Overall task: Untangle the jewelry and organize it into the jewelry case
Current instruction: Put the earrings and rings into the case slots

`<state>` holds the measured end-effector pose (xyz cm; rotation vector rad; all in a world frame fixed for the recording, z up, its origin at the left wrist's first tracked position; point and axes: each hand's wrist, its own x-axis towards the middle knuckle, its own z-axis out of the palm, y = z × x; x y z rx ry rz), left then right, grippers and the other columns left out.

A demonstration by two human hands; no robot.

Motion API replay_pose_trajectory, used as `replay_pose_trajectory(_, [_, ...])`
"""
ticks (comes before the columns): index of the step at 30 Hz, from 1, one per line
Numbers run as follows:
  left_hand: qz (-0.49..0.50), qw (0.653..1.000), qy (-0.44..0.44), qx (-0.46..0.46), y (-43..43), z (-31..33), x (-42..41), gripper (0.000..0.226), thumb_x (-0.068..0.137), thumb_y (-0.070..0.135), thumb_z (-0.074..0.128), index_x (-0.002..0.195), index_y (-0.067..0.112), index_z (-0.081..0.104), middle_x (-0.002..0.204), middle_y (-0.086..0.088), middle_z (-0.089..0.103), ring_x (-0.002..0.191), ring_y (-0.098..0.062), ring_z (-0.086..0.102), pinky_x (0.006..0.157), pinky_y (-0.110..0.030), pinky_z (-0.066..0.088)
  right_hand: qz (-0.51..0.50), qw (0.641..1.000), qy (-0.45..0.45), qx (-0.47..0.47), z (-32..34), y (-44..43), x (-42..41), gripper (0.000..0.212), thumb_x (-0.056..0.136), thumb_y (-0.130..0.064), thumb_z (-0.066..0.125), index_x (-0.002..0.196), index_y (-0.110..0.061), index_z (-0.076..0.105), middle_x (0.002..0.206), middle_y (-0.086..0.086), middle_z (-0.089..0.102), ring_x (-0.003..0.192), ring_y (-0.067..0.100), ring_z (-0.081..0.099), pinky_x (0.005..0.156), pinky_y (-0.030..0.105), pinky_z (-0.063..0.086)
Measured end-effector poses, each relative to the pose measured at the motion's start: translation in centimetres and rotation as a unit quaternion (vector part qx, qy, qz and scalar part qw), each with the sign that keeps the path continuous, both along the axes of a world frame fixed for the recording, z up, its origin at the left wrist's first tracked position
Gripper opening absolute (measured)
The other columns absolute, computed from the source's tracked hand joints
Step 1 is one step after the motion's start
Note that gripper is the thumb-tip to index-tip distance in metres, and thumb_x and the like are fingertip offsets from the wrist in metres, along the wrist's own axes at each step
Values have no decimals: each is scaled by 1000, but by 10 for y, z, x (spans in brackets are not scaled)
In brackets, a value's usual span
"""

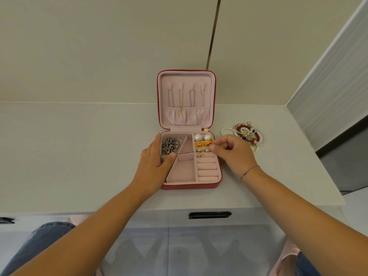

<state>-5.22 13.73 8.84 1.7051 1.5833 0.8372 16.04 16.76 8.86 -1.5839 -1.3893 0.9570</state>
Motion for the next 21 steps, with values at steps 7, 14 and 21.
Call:
replay_pose_trajectory(7, [-7, 1000, -12, 9, 0, -1, -1, 45, 99, 31, 44, 132, 46, 17, 122, 23, 29, 115, -3, 21, 95, -22, 20, -97, 995, -4, 13, 23, 20, 68, 14, 84, -7, 67, 81, -20, 70, 80, -4, 66, 71, 3, 57, 67, 9, 43])
replay_pose_trajectory(14, [-15, 1000, -5, 13, 3, -4, -2, 42, 99, 32, 44, 137, 41, 28, 124, 22, 36, 116, -6, 28, 95, -27, 25, 8, 983, -162, -85, 15, 11, 91, 9, 77, -11, 76, 82, -18, 72, 76, -1, 63, 73, 11, 55, 67, 13, 40])
replay_pose_trajectory(21, [-15, 1000, -3, 5, 0, 0, 0, 41, 99, 32, 43, 121, 52, 15, 125, 19, 35, 119, -6, 26, 95, -25, 22, 38, 977, -201, -58, 7, 10, 88, 15, 76, -11, 77, 86, -19, 71, 72, -4, 57, 64, 6, 48, 59, 3, 38])
